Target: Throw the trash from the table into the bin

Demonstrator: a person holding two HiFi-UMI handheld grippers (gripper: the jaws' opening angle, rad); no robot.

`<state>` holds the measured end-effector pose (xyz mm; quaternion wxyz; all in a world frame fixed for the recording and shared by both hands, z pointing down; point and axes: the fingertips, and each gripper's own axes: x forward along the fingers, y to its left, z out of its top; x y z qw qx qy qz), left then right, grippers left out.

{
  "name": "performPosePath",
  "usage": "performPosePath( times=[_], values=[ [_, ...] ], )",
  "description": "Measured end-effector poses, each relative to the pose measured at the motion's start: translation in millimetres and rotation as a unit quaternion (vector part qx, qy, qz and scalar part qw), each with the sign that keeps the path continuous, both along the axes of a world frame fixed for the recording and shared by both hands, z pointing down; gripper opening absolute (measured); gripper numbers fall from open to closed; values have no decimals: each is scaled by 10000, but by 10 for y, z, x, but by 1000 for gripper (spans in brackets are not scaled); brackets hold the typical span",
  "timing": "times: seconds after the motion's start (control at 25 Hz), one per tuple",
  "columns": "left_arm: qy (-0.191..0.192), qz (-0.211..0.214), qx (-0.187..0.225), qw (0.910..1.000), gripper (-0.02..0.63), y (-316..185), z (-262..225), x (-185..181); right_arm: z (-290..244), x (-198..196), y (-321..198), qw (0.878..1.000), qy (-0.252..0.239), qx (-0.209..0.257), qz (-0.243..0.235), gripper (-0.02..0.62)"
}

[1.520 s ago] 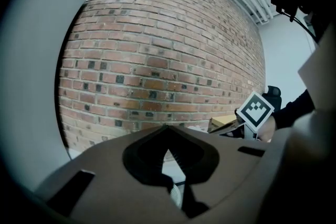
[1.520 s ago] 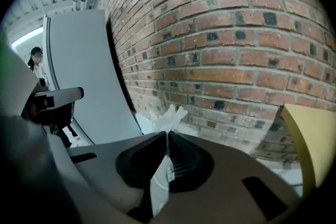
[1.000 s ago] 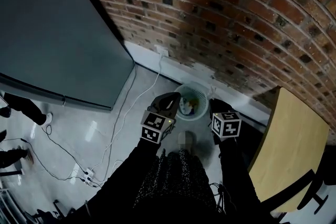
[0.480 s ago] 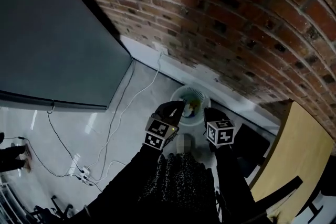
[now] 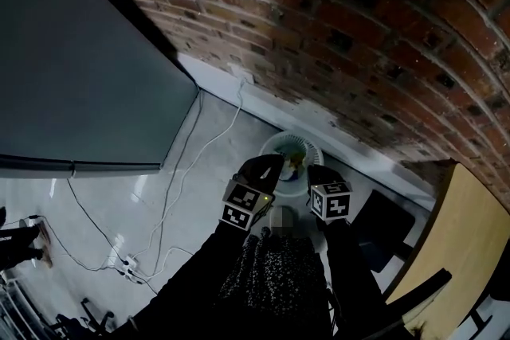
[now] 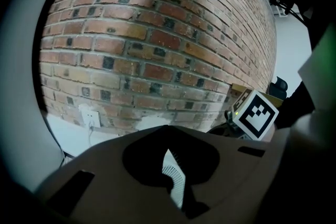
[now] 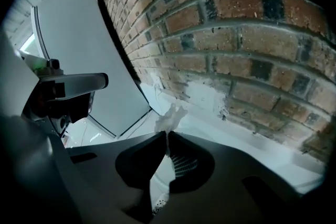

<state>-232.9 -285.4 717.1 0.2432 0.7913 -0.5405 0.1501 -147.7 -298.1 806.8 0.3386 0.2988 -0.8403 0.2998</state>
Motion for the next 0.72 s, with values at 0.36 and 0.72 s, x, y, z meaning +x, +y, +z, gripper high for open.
performPosePath(
  times=[0.36,0.72],
  values=[
    [50,-69,-85,9999,6,-41,139,-65,260,-129,15,9995,28,-250,-167,25],
    [87,-103,-100,9999,6,-55,139,-94,312,-206,29,9982,-98,-474,-364,195]
  ],
)
